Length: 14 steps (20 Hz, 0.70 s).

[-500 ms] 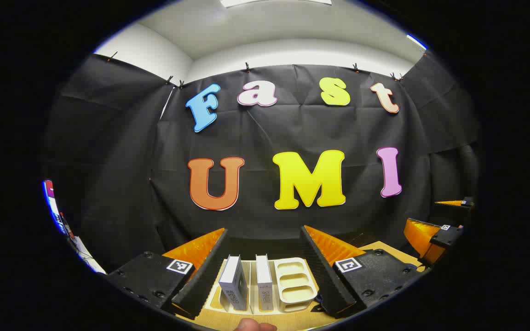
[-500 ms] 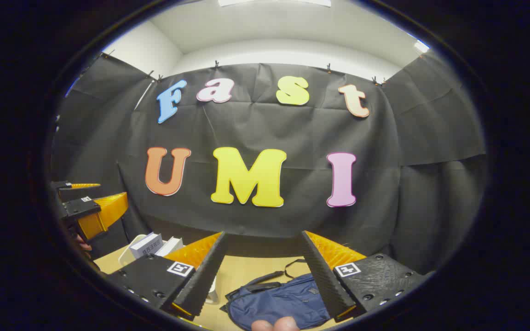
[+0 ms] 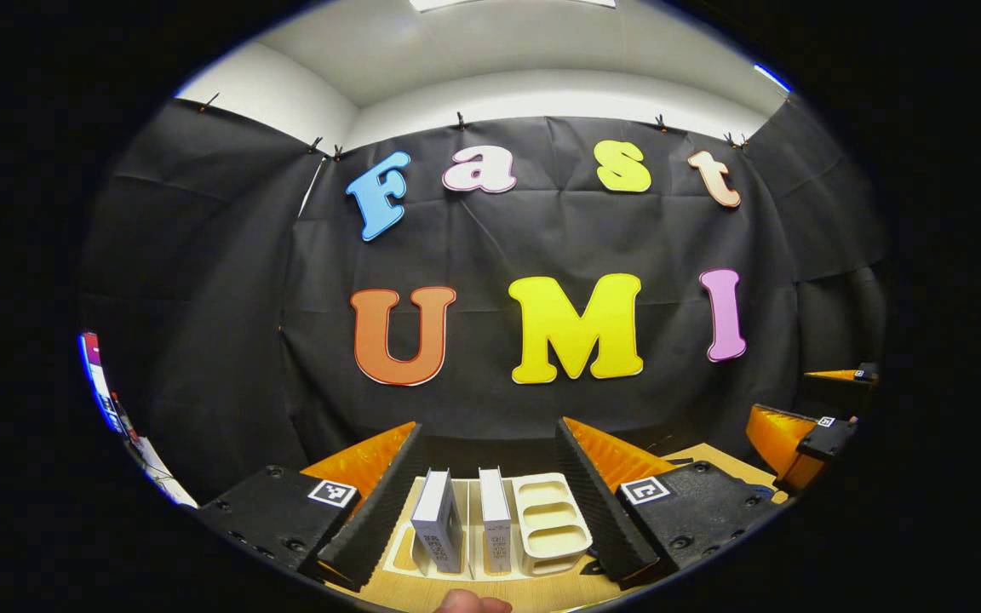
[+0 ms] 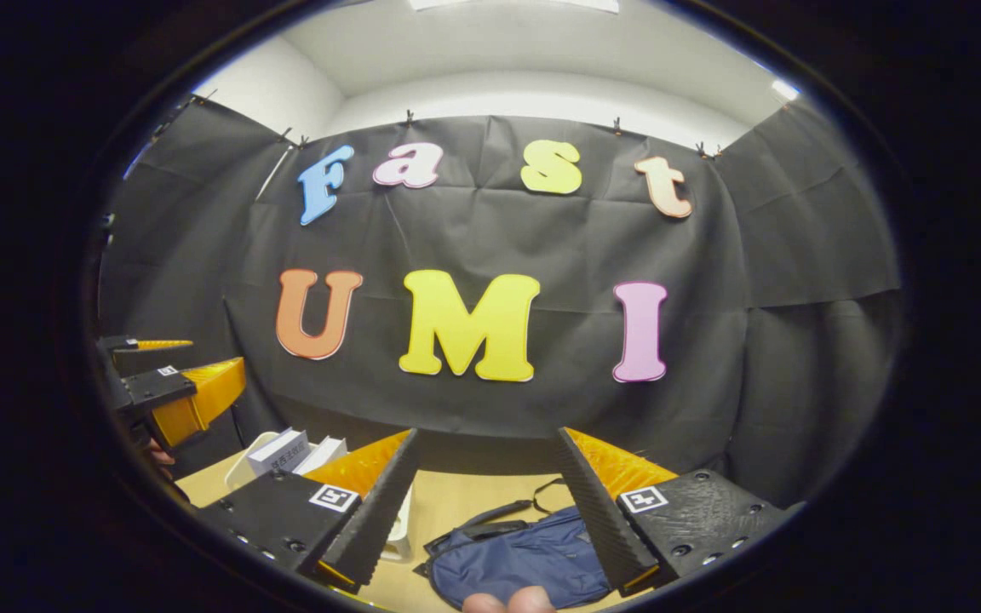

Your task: Open the schoolbag, grab two books from the bookshelf and put them into the schoolbag.

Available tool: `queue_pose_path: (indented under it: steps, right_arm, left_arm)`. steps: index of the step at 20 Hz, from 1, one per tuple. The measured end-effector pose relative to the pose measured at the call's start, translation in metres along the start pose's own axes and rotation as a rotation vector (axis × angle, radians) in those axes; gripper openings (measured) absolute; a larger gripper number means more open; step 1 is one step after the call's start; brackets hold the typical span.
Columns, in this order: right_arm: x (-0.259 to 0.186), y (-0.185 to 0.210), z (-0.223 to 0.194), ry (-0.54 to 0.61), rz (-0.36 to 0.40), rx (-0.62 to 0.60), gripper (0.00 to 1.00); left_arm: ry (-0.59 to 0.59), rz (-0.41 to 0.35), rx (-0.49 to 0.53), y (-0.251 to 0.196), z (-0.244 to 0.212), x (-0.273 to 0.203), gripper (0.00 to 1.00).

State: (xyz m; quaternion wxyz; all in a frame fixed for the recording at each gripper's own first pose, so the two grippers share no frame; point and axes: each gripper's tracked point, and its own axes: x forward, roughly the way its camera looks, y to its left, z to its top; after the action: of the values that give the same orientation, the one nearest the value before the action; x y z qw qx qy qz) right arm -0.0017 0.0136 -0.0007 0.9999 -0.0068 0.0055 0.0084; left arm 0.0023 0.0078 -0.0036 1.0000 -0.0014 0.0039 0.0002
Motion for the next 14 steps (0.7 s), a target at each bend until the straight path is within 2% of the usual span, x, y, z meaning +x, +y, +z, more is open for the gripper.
queue_pose_path:
  steps: [14]
  right_arm:
    - [-0.003, 0.0, -0.007, 0.024, 0.032, -0.009, 0.95]
  left_arm:
    - [0.003, -0.012, -0.008, -0.01, 0.001, -0.003, 0.96]
